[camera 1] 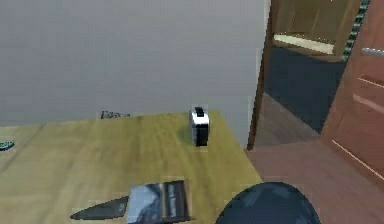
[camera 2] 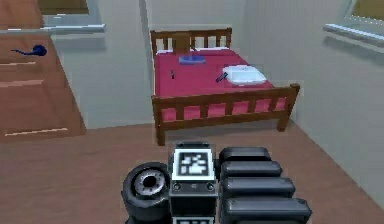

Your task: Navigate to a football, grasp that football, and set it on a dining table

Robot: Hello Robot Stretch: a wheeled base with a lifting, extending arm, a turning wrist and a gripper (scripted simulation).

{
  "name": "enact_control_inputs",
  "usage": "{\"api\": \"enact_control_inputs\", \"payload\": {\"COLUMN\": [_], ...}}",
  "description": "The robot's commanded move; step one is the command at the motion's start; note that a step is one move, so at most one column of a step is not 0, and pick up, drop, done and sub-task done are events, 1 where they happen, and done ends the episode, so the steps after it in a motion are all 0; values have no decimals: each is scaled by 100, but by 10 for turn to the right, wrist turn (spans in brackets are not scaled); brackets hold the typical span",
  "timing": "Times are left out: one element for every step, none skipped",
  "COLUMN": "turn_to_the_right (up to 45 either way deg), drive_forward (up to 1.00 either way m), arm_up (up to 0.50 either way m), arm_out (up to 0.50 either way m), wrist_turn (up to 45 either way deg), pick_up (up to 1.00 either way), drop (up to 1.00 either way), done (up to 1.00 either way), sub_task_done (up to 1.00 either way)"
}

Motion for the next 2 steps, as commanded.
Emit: {"api": "enact_control_inputs", "payload": {"turn_to_the_right": [-330, 0], "drive_forward": [0, 10], "arm_up": [0, 0], "arm_out": [0, 0], "wrist_turn": [0, 0], "pick_up": [0, 0], "drop": [0, 0], "done": [0, 0], "sub_task_done": [0, 0]}}
